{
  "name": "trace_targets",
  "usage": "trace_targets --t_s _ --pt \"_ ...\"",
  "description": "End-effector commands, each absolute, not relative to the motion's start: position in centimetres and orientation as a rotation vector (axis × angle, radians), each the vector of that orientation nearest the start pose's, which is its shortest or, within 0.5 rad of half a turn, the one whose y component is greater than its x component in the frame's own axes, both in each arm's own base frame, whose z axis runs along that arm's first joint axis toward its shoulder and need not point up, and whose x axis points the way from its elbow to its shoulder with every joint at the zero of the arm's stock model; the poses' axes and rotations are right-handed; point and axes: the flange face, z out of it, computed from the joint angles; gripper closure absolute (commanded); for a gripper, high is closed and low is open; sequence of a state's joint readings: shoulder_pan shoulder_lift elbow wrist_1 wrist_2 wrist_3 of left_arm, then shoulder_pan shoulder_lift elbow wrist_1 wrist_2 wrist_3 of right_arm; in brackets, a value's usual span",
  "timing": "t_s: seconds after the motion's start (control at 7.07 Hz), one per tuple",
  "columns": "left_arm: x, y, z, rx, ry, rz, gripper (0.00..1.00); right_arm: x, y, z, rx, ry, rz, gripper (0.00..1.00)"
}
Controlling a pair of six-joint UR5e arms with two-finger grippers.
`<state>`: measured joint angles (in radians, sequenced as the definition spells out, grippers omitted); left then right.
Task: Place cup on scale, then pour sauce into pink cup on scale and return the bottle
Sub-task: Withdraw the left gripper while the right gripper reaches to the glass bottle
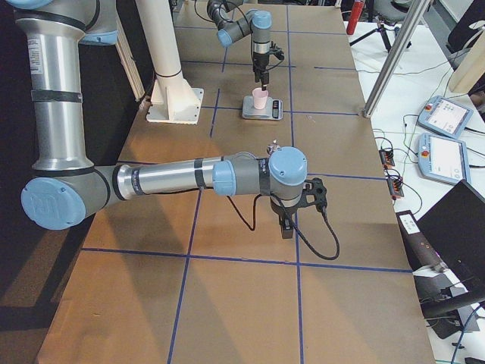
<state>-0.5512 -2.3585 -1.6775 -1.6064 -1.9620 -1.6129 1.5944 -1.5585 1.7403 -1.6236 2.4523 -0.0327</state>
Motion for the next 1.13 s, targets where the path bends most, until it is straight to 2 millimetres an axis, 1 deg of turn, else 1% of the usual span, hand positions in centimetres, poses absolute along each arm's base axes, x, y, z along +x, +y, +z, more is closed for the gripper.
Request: trace_targets --t_s 0.0,0.14,0.28,0.42,0.57,0.71,0.85,0.99 --pt "47.6 -43.2 11.4 -0.074 0.979 -0.331 0.01 6.6 -48.2 52.6 0.164 -0.889 0.009 0.00" --pt "44.4 -44.7 10.9 -0.040 0.980 -0.338 0.01 4.1 -45.9 48.9 0.152 -0.900 0.040 0.00" --pt "40.9 -47.1 11.4 -0.012 0.977 -0.345 0.01 1.6 -44.4 44.4 0.142 -0.922 0.091 0.00" --pt "37.0 -48.5 12.5 0.027 0.985 -0.319 0.01 -0.8 -43.0 40.0 0.135 -0.952 0.139 0.00" --pt "33.8 -49.7 13.4 0.084 0.978 -0.290 0.01 -3.5 -41.6 36.2 0.127 -0.979 0.152 0.00" --pt "31.2 -51.2 13.7 0.119 0.968 -0.267 0.01 -7.4 -40.4 33.2 0.135 -0.994 0.206 0.00" --pt "28.4 -51.5 15.6 0.160 0.949 -0.242 0.01 -11.9 -39.8 31.9 0.169 -1.023 0.270 0.00" --pt "25.2 -52.1 17.3 0.216 0.918 -0.201 0.01 -16.3 -38.9 31.7 0.223 -0.995 0.297 0.00"
